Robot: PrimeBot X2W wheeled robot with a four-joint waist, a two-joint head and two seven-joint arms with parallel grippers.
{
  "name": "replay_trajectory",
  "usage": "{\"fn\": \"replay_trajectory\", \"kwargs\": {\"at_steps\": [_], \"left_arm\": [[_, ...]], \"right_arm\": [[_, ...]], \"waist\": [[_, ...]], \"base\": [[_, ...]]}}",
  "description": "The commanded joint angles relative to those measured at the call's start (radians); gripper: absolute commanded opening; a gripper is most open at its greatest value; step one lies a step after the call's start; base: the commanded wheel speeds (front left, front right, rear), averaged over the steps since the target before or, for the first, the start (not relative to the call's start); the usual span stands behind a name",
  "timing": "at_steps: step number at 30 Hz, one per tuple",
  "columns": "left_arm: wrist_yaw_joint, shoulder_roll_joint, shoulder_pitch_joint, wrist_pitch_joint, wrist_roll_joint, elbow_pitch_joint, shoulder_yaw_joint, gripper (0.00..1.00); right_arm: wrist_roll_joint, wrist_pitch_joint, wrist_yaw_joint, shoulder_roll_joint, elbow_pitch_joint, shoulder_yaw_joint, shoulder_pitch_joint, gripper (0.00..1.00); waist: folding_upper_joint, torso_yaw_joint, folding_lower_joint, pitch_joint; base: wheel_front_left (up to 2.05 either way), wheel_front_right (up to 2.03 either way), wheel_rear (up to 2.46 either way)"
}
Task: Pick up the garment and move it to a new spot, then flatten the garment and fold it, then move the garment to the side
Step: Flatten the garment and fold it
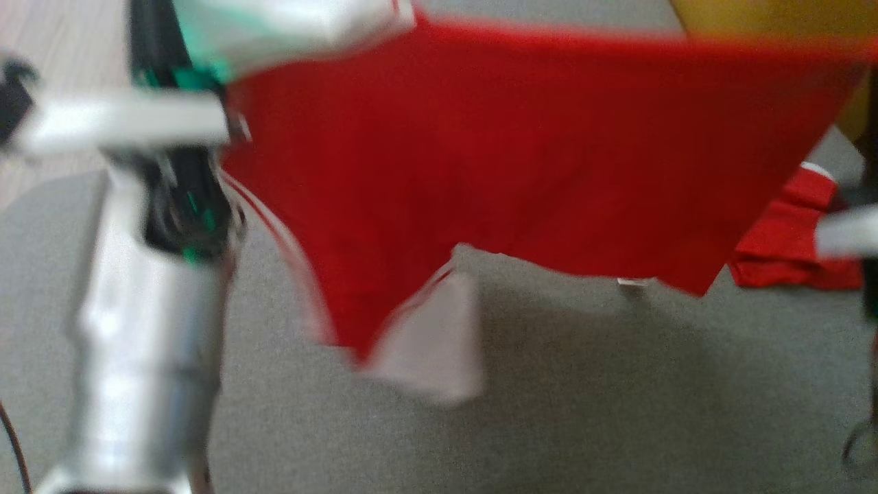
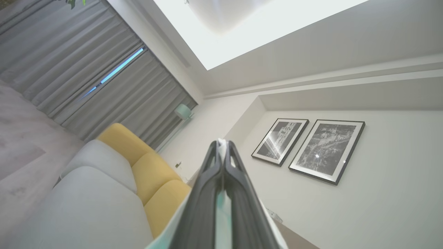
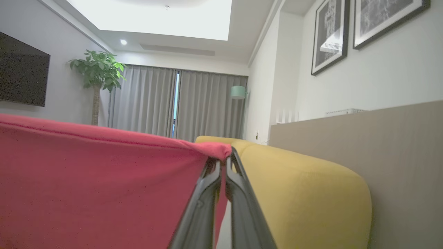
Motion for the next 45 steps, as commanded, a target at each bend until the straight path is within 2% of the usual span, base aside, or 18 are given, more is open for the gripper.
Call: {"fn": "replay_trajectory", "kwargs": {"at_steps": [1, 8, 11, 16, 22, 26, 31, 39, 45], "left_arm": [[0.015, 0.041, -0.127, 0.012, 0.008, -0.003, 0.043, 0.00], [0.050, 0.109, -0.483, 0.010, 0.121, 0.231, 0.017, 0.00], [0.042, 0.129, -0.630, -0.034, 0.172, 0.345, 0.003, 0.00], [0.003, 0.128, -0.834, -0.114, 0.207, 0.483, -0.012, 0.00], [-0.026, 0.119, -0.904, -0.154, 0.201, 0.543, -0.022, 0.00], [-0.031, 0.123, -0.850, -0.163, 0.186, 0.510, -0.056, 0.00], [-0.032, 0.140, -0.687, -0.166, 0.132, 0.431, -0.096, 0.00], [-0.032, 0.167, -0.263, -0.167, 0.077, 0.335, -0.127, 0.00], [-0.018, 0.187, 0.090, -0.167, 0.060, 0.237, -0.131, 0.00]], "right_arm": [[0.015, 0.027, -0.001, -0.047, -0.019, 0.045, -0.128, 0.00], [0.076, 0.077, -0.001, -0.107, 0.217, 0.176, -0.537, 0.00], [0.083, 0.039, -0.001, -0.112, 0.353, 0.221, -0.703, 0.00], [0.074, -0.073, -0.001, -0.124, 0.539, 0.259, -0.915, 0.00], [0.063, -0.176, -0.001, -0.143, 0.660, 0.287, -1.019, 0.00], [0.069, -0.205, -0.001, -0.159, 0.731, 0.328, -1.021, 0.00], [0.089, -0.220, -0.001, -0.182, 0.810, 0.363, -0.959, 0.00], [0.180, -0.224, -0.001, -0.196, 0.896, 0.398, -0.714, 0.00], [0.305, -0.224, -0.001, -0.224, 0.866, 0.476, -0.467, 0.00]], "waist": [[0.0000, 0.002, 0.0001, 0.028], [0.0000, 0.008, 0.0001, 0.226], [0.0000, 0.012, 0.0001, 0.315], [0.0000, 0.031, 0.0001, 0.419], [0.0000, 0.057, 0.0001, 0.463], [0.0000, 0.078, 0.0001, 0.480], [0.0000, 0.110, 0.0001, 0.476], [0.0000, 0.132, 0.0001, 0.382], [0.0000, 0.120, 0.0001, 0.273]], "base": [[0.00, 0.00, 0.00], [0.00, 0.00, 0.00], [0.00, 0.00, 0.00], [0.00, 0.00, 0.00], [0.00, 0.00, 0.00], [0.00, 0.00, 0.00], [0.00, 0.00, 0.00], [0.00, 0.00, 0.00], [0.00, 0.00, 0.00]]}}
